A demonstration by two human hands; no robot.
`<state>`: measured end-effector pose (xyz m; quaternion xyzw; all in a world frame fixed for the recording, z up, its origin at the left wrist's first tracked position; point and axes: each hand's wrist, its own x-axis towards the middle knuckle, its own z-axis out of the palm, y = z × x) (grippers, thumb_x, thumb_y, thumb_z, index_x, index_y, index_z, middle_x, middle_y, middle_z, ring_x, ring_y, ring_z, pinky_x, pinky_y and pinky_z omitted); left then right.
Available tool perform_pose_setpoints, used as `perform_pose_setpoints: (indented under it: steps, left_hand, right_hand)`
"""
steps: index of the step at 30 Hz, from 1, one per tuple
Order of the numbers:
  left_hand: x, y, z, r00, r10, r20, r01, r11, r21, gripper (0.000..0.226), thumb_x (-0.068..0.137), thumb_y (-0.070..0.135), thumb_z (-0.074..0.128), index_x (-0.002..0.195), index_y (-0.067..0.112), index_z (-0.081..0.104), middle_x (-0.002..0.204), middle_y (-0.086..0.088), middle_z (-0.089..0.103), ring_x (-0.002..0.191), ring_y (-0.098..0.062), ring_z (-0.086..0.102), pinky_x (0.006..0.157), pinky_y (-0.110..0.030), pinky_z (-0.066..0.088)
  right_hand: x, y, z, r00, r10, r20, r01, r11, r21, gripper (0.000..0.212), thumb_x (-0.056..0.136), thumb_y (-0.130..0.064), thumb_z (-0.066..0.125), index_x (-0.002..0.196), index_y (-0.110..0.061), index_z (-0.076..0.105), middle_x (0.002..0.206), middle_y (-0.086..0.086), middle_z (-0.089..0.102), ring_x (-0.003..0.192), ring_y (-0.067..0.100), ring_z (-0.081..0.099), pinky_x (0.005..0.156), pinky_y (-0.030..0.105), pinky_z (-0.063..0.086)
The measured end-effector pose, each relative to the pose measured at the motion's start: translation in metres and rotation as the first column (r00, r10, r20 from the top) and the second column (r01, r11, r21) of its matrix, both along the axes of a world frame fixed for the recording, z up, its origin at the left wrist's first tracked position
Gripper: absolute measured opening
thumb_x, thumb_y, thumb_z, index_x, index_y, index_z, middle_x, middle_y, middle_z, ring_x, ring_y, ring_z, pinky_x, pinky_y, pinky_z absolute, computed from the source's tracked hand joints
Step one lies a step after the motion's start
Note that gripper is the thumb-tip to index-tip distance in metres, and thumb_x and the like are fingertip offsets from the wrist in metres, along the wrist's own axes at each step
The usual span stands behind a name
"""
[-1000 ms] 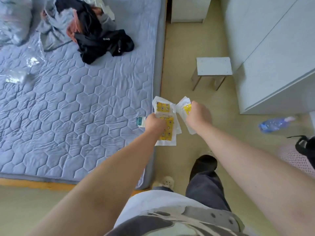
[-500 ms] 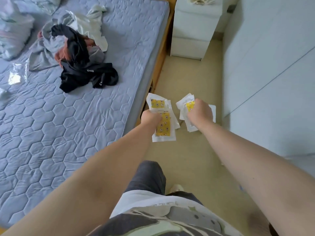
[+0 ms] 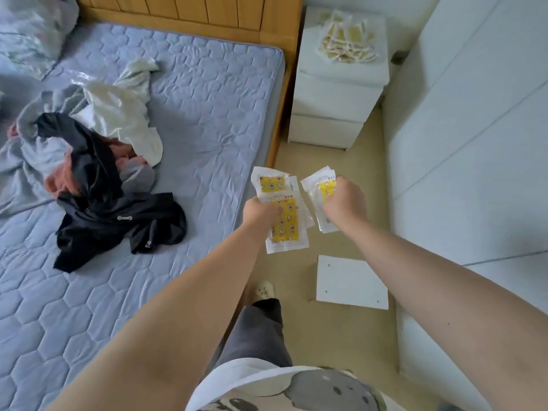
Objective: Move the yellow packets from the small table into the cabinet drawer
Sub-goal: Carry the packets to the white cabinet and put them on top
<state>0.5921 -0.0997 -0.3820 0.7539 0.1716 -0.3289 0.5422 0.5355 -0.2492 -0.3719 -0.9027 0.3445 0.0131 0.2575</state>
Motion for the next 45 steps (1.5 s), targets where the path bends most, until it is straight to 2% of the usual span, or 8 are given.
perform_pose_setpoints:
  steps: [10,15,21,25,29,34,36,45]
  left_hand:
    - [0.160,-0.116,0.018,0.990,-0.139,0.023,0.139,0.990,0.000,0.023,0.088,0.006,0.063,0.108,0.016,0.058,0.101,-0.002,0.064,0.093,-0.022,0.065,0.079,-0.034,0.052]
    - [0.222,-0.197,0.025,0.983,-0.177,0.055,0.179,0.983,-0.028,0.019,0.087,0.004,0.065,0.101,0.016,0.059,0.096,-0.001,0.064,0.086,-0.019,0.063,0.075,-0.032,0.052]
    - [0.317,-0.318,0.009,0.989,-0.124,0.085,0.124,0.992,0.004,0.017,0.085,0.003,0.067,0.090,0.016,0.058,0.094,-0.003,0.065,0.089,-0.023,0.065,0.079,-0.035,0.053]
    - [0.374,-0.407,-0.012,0.999,0.036,-0.019,-0.036,0.999,0.012,0.023,0.082,0.003,0.070,0.103,0.009,0.062,0.103,-0.008,0.067,0.095,-0.027,0.067,0.085,-0.042,0.055]
    - [0.418,-0.476,-0.035,0.988,0.106,-0.113,-0.103,0.994,0.029,0.018,0.083,0.004,0.070,0.093,0.013,0.059,0.102,-0.008,0.067,0.097,-0.029,0.067,0.088,-0.046,0.055]
    - [0.481,-0.530,-0.064,0.987,0.081,-0.138,-0.068,0.993,0.093,0.019,0.084,0.006,0.067,0.099,0.011,0.057,0.098,-0.007,0.065,0.096,-0.028,0.065,0.089,-0.043,0.054]
    - [0.508,-0.544,-0.080,0.991,0.035,-0.126,-0.018,0.992,0.127,0.020,0.085,0.007,0.065,0.103,0.008,0.057,0.095,-0.007,0.065,0.092,-0.026,0.065,0.086,-0.040,0.055]
    - [0.661,-0.617,-0.113,0.983,-0.123,0.134,0.110,0.989,0.096,0.019,0.085,0.005,0.062,0.093,0.021,0.057,0.079,0.008,0.060,0.074,-0.013,0.059,0.054,-0.019,0.046]
  right_hand:
    - [0.145,-0.106,0.019,0.996,-0.078,0.042,0.079,0.997,-0.003,0.013,0.086,-0.001,0.045,0.090,-0.012,0.050,0.074,-0.002,0.048,0.076,0.026,0.049,0.061,0.029,0.033]
    - [0.206,-0.186,0.019,0.991,-0.085,0.103,0.087,0.996,-0.015,0.018,0.089,-0.005,0.046,0.104,-0.008,0.055,0.083,0.003,0.054,0.078,0.027,0.052,0.061,0.028,0.034]
    - [0.305,-0.307,-0.001,0.989,-0.019,0.144,0.018,1.000,0.007,0.009,0.088,-0.004,0.047,0.092,-0.012,0.048,0.076,-0.001,0.049,0.073,0.023,0.049,0.049,0.027,0.029]
    - [0.370,-0.397,-0.018,0.995,0.021,0.097,-0.025,0.999,0.042,0.009,0.087,-0.002,0.047,0.087,-0.011,0.044,0.071,-0.002,0.044,0.072,0.024,0.048,0.049,0.028,0.030]
    - [0.419,-0.475,-0.037,0.999,-0.002,0.037,-0.002,0.995,0.101,0.007,0.089,-0.004,0.047,0.085,-0.009,0.043,0.069,-0.005,0.039,0.072,0.023,0.045,0.047,0.027,0.026]
    - [0.479,-0.534,-0.070,0.999,-0.051,-0.003,0.051,0.981,0.188,0.011,0.088,-0.006,0.048,0.098,-0.004,0.053,0.089,0.005,0.057,0.085,0.028,0.055,0.064,0.030,0.040]
    - [0.503,-0.555,-0.085,0.993,-0.116,-0.031,0.120,0.965,0.235,0.022,0.087,-0.004,0.047,0.108,-0.005,0.055,0.102,0.009,0.059,0.092,0.029,0.057,0.069,0.032,0.043]
    - [0.632,-0.638,-0.127,0.936,-0.346,-0.067,0.347,0.874,0.340,0.038,0.086,-0.006,0.049,0.124,-0.006,0.045,0.108,0.006,0.055,0.091,0.025,0.057,0.068,0.031,0.044]
